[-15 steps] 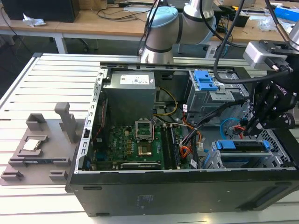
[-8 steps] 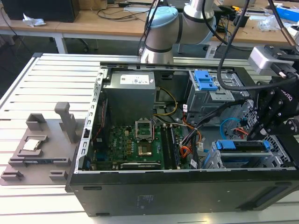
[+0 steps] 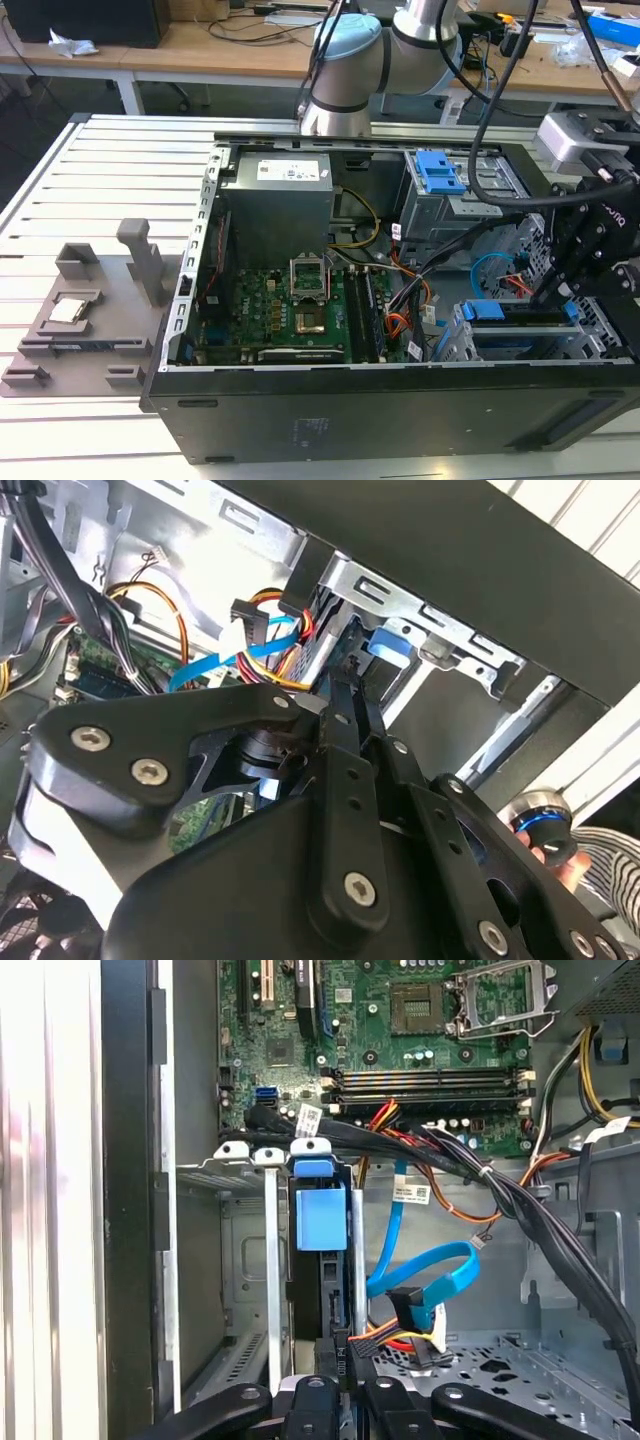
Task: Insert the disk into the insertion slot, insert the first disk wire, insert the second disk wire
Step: 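Insert the first disk wire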
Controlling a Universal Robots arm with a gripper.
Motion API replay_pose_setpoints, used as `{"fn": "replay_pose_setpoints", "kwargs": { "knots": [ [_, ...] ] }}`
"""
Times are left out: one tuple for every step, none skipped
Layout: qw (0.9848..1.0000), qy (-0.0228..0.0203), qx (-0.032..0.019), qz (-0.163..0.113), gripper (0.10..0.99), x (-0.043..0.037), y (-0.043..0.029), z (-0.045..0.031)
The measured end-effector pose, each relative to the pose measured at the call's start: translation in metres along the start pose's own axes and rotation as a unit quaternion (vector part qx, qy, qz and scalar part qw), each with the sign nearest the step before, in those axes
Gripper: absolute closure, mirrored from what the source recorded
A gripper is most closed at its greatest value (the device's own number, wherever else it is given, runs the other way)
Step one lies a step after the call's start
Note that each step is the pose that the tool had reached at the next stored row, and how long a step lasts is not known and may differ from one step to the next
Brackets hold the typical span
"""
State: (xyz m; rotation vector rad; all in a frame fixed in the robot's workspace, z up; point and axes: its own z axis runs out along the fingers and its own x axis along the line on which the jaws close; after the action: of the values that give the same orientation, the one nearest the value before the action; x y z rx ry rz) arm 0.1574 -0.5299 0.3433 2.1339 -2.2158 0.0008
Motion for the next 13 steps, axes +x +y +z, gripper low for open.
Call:
{"fn": "replay_pose_setpoints", "kwargs": {
  "knots": [
    [1.0000,-0.0003,0.0001,0.000,0.918,-0.0001,-0.0001,0.0011],
    [1.0000,-0.0001,0.0000,0.000,0.918,-0.0001,-0.0001,0.0016],
    [1.0000,0.0000,0.0000,0.000,0.918,-0.0001,-0.0003,0.0018],
    [1.0000,-0.0001,0.0000,0.000,0.918,-0.0001,-0.0006,0.0027],
    [1.0000,0.0001,-0.0001,0.000,0.918,-0.0002,-0.0013,0.0042],
    [1.0000,0.0000,0.0000,0.000,0.918,-0.0003,-0.0020,0.0054],
    [1.0000,0.0000,0.0000,0.000,0.918,-0.0004,-0.0025,0.0063],
    [1.0000,0.0000,0.0000,0.000,0.918,-0.0004,-0.0028,0.0070],
    [1.0000,0.0003,0.0000,0.000,0.918,-0.0004,-0.0030,0.0078],
    [1.0000,0.0003,0.0000,0.000,0.918,-0.0005,-0.0030,0.0083],
    [1.0000,0.0002,-0.0001,0.000,0.918,-0.0005,-0.0030,0.0087],
    [1.0000,0.0000,-0.0001,0.000,0.918,-0.0005,-0.0031,0.0088],
    [1.0000,0.0000,-0.0001,0.000,0.918,-0.0005,-0.0031,0.0088]
  ]
}}
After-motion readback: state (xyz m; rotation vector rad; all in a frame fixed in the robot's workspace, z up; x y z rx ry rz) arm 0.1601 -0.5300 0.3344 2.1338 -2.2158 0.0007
